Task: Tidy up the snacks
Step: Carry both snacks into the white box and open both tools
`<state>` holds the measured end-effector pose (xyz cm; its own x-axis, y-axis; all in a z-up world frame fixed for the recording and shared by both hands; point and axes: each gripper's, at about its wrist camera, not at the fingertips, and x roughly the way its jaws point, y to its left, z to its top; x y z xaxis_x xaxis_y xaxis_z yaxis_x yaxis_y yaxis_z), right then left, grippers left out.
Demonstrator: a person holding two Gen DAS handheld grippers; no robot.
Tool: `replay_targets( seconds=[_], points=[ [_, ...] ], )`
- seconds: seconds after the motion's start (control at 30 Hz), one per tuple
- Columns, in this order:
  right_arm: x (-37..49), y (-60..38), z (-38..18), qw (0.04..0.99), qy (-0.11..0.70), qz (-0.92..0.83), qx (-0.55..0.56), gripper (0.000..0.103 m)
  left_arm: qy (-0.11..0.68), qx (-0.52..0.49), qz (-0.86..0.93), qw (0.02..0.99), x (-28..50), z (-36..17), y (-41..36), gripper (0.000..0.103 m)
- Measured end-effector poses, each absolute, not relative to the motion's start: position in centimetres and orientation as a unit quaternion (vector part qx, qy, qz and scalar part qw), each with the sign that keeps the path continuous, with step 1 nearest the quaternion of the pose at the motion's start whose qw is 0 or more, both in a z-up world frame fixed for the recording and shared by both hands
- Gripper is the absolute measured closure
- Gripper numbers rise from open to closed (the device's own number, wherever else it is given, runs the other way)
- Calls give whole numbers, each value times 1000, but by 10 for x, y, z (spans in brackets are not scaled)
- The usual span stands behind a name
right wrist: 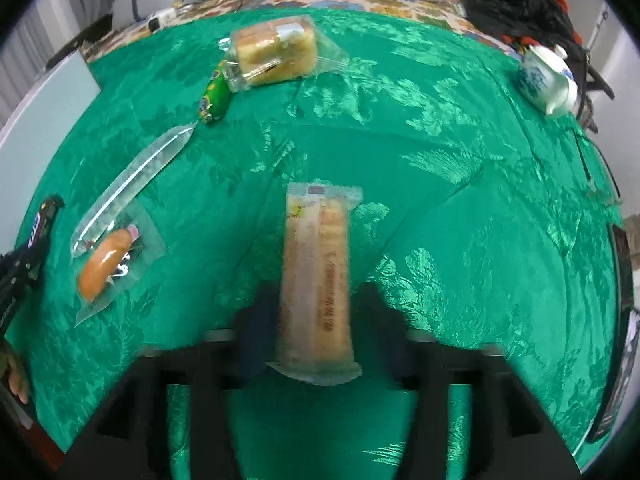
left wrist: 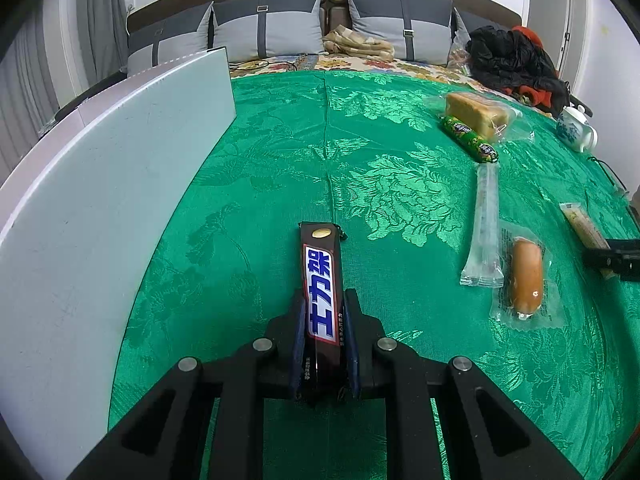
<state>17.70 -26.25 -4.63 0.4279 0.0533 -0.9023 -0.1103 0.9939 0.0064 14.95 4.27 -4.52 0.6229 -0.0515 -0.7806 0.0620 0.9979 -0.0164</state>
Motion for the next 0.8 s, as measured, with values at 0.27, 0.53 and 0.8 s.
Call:
replay_targets(
  seconds=[0.27, 0.53, 0.8],
  points=[
    [173, -269, -51, 857, 512, 55, -33, 12, 433, 6, -32, 901, 150, -45, 43, 86],
    [176, -270, -53, 856, 513, 52, -30, 9, 433, 6, -32, 901, 150, -45, 43, 86],
    [196, -298, -20, 821, 567, 63, -1, 10, 433, -6, -37, 900, 150, -45, 46, 86]
  ],
)
